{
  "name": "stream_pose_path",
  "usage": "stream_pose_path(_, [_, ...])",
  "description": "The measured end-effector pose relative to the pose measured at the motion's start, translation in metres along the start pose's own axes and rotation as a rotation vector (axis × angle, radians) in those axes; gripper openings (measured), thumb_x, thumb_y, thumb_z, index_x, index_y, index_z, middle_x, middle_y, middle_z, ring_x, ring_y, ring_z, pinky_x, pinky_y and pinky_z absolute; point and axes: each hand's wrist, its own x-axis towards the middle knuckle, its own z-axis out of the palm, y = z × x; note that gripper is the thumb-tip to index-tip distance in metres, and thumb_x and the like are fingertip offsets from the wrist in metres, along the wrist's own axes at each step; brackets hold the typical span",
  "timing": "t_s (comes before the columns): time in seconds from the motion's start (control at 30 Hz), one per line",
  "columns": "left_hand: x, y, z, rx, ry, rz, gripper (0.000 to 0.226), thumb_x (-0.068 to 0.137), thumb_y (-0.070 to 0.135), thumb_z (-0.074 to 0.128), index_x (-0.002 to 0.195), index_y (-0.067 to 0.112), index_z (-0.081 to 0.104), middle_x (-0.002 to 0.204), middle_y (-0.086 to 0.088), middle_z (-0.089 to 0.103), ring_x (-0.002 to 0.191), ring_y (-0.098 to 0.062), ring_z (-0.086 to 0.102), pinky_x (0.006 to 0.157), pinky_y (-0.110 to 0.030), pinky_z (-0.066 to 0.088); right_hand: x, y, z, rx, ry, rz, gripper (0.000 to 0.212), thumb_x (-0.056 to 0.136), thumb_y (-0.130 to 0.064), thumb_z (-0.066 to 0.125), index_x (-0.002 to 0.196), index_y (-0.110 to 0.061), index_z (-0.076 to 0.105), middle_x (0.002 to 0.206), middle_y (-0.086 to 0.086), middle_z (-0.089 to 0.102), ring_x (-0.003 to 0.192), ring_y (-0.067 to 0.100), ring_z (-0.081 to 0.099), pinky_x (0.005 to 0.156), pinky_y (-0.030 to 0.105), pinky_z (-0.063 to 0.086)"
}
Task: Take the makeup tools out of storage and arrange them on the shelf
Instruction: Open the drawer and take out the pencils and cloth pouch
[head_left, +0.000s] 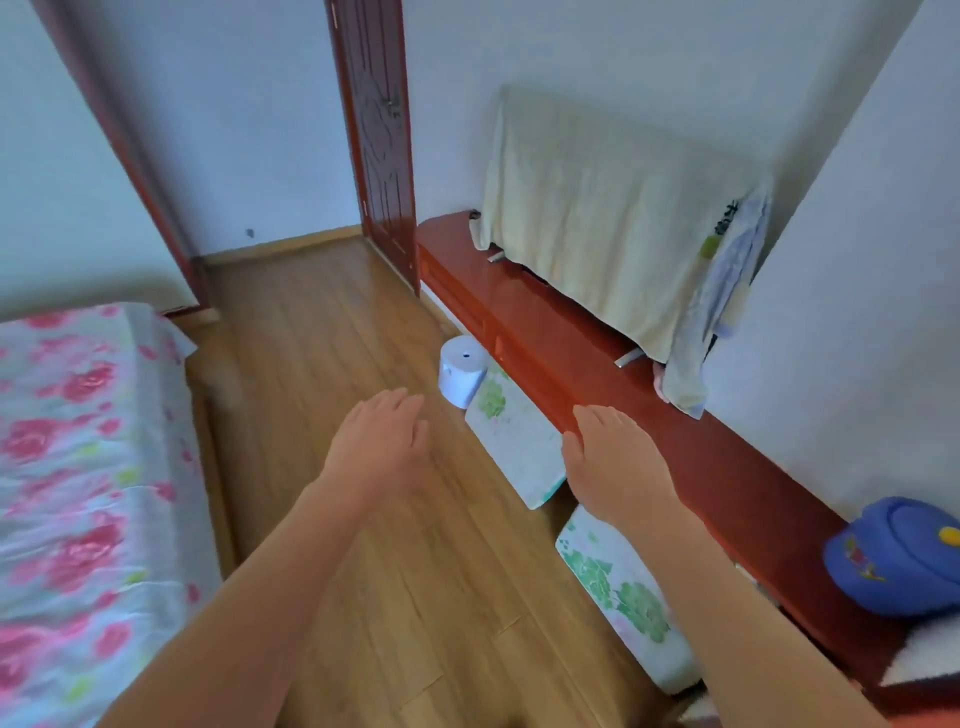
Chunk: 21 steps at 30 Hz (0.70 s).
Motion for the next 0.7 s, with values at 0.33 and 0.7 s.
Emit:
stream_pose_path(0.33, [0.042,-0.073,-0.019,0.015,-0.006,-0.228,0.048,0.105,0.032,0.026,0.149,0.019,0.038,0.157,-0.002,0.035,0.147,-0.020,0.027,0.122,-0.043,0.021,0.114,-0.055,0.024,-0.054,0.049,-0.268,0.024,0.097,-0.031,0.041,0.098,-0.014,0.058,0.091,0.000,0.061,0.087,0.018,0.058,0.081,0.035,0.049])
stream_pose_path(0.7, [0.139,-0.211,-0.041,-0.007,0.003,-0.180,0.049,0.106,0.035,0.024,0.151,0.021,0.034,0.158,0.000,0.033,0.148,-0.016,0.024,0.123,-0.038,0.018,0.231,-0.169,0.060,0.000,0.046,-0.289,0.032,0.099,-0.029,0.041,0.114,-0.009,0.060,0.103,0.004,0.065,0.094,0.018,0.058,0.088,0.034,0.051])
